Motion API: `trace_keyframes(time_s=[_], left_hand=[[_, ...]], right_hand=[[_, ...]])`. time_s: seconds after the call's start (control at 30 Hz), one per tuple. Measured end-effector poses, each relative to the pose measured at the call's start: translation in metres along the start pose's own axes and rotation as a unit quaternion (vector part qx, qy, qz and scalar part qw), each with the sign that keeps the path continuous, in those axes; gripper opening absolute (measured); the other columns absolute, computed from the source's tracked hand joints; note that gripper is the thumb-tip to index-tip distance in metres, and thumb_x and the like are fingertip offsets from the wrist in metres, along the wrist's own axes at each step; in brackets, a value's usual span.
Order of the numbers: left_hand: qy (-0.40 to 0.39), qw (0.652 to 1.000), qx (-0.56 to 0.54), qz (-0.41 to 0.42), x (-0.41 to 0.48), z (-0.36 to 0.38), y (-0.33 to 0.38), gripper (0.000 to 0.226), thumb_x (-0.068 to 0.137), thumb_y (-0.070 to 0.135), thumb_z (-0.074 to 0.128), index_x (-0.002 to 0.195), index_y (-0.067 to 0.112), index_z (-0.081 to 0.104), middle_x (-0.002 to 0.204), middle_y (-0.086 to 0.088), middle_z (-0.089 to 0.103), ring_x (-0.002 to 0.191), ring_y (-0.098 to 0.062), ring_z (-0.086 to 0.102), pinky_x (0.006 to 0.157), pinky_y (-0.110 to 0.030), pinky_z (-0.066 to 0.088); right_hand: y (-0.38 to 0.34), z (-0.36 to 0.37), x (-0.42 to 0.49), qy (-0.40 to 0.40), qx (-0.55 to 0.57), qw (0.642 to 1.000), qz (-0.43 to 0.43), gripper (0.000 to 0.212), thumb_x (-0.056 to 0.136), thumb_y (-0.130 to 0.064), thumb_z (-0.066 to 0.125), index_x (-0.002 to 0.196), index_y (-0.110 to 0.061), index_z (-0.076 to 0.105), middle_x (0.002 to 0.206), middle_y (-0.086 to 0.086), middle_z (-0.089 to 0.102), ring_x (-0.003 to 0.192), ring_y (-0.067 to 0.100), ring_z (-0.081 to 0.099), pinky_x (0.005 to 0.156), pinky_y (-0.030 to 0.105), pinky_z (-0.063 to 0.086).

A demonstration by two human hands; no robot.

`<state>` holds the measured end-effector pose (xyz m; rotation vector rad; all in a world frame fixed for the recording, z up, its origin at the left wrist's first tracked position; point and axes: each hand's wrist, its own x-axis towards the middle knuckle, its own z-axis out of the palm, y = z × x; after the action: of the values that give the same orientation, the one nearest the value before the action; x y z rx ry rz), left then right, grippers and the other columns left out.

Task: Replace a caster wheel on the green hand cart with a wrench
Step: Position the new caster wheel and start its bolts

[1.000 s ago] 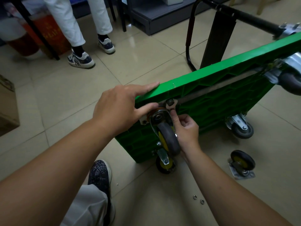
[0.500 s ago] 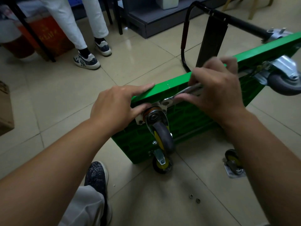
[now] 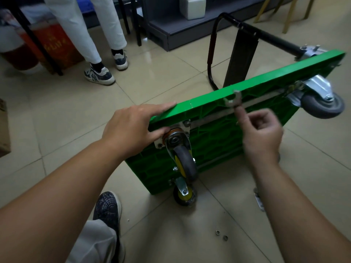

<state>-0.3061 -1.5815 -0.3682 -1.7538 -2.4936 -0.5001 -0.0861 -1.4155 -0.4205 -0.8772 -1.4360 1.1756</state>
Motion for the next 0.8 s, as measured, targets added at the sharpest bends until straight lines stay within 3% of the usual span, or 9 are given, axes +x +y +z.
trace_keyframes(time_s=[0.17, 0.37, 0.53, 0.7, 0.8], left_hand=[[0.005, 1.0, -0.006, 0.007, 0.001, 0.0, 0.0, 0.067, 0.088, 0.049, 0.072, 0.145, 0.06, 0.039, 0.131, 0.011, 0.069, 0.101, -0.024, 0.068, 0.072, -0.032, 0.042], [0.005, 1.0, -0.004, 0.003, 0.001, 0.0, -0.001, 0.066, 0.088, 0.052, 0.07, 0.145, 0.062, 0.039, 0.13, 0.011, 0.069, 0.102, -0.024, 0.068, 0.074, -0.034, 0.045], [0.009, 1.0, -0.007, 0.001, 0.0, 0.001, -0.001, 0.065, 0.088, 0.051, 0.072, 0.144, 0.063, 0.04, 0.127, 0.013, 0.071, 0.1, -0.023, 0.068, 0.071, -0.03, 0.039], [0.009, 1.0, 0.001, 0.0, 0.0, 0.001, -0.001, 0.065, 0.089, 0.05, 0.071, 0.145, 0.062, 0.04, 0.13, 0.014, 0.069, 0.107, -0.023, 0.067, 0.073, -0.029, 0.038], [0.012, 1.0, 0.003, 0.004, 0.0, 0.001, -0.001, 0.065, 0.089, 0.049, 0.072, 0.145, 0.06, 0.041, 0.129, 0.012, 0.07, 0.105, -0.023, 0.067, 0.072, -0.03, 0.039]], right_hand=[[0.047, 0.018, -0.041, -0.026, 0.034, 0.99, 0.131, 0.038, 0.067, -0.038, 0.083, 0.075, -0.011, 0.058, 0.067, -0.001, 0.059, 0.059, 0.004, 0.055, 0.057, 0.017, 0.047], [0.058, 0.038, -0.052, -0.047, 0.053, 0.988, 0.136, 0.039, 0.068, -0.034, 0.083, 0.077, -0.006, 0.058, 0.064, -0.002, 0.058, 0.058, 0.002, 0.055, 0.058, 0.016, 0.047], [0.062, 0.055, -0.047, -0.062, 0.054, 0.987, 0.136, 0.032, 0.076, -0.022, 0.084, 0.076, -0.005, 0.057, 0.065, 0.0, 0.056, 0.056, 0.002, 0.052, 0.055, 0.015, 0.043], [0.067, 0.073, -0.05, -0.074, 0.071, 0.976, 0.193, 0.043, 0.066, -0.045, 0.078, 0.076, -0.009, 0.057, 0.067, 0.002, 0.058, 0.055, 0.001, 0.051, 0.052, 0.015, 0.041], [0.073, 0.082, -0.057, -0.066, 0.109, 0.96, 0.248, 0.052, 0.059, -0.057, 0.078, 0.075, -0.012, 0.058, 0.071, 0.006, 0.06, 0.065, 0.012, 0.054, 0.06, 0.024, 0.042]])
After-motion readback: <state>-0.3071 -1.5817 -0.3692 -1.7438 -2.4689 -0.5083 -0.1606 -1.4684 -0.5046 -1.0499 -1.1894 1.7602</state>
